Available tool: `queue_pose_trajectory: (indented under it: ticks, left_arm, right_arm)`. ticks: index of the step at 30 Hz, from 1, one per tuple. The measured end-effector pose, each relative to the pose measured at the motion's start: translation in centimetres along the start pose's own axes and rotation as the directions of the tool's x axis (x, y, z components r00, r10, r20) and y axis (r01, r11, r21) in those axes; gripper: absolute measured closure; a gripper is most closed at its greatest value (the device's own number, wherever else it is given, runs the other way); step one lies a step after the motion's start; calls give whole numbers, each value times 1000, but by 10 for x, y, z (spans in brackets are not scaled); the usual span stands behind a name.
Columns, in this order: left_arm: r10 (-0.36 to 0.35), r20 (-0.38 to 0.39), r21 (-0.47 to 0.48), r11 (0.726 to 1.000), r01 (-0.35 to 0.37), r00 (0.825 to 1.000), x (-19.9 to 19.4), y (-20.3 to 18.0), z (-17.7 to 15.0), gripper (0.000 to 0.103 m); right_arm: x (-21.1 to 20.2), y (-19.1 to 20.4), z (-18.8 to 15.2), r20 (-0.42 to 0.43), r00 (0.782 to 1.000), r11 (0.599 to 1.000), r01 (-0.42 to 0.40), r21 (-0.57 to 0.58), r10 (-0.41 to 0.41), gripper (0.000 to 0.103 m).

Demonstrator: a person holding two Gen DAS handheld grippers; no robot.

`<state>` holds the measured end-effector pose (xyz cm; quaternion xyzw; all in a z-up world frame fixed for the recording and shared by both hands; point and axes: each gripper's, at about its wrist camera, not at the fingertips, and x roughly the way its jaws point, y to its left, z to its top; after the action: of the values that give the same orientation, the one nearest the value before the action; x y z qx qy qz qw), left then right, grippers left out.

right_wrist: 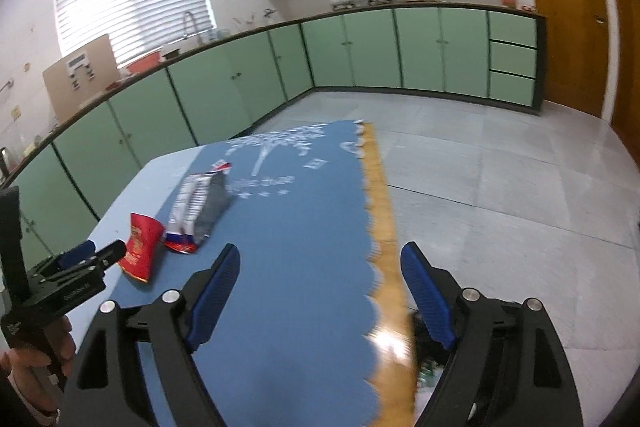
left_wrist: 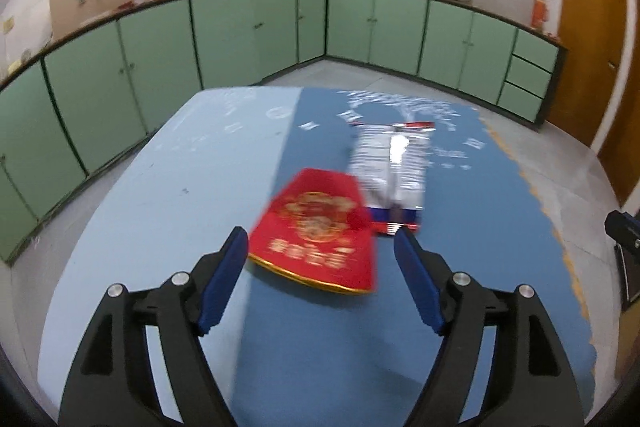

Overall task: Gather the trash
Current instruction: 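Move both tools back to the red cup and silver wrapper, then grasp the red paper cup with the left gripper while the right gripper grasps the silver wrapper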

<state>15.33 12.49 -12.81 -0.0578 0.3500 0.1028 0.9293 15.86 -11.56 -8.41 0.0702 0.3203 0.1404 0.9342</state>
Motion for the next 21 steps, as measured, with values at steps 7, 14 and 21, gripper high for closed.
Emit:
queue_pose_trajectory:
  ticks: [7, 14, 21]
  left_arm:
    - [-51, -32, 8, 999, 51, 998, 27, 7, 15, 23]
    - [-50, -66, -1, 999, 50, 997, 56, 2, 18, 22]
    - [-45, -129, 4, 999, 46, 991, 77, 3, 12, 22]
  right_arm:
    - [29, 29, 5, -23, 999, 999, -25, -24, 24, 22]
    - [47, 36, 13, -31, 999, 999, -17, -30, 16, 22]
    - [59, 43, 18, -32, 999, 999, -27, -33, 26, 22]
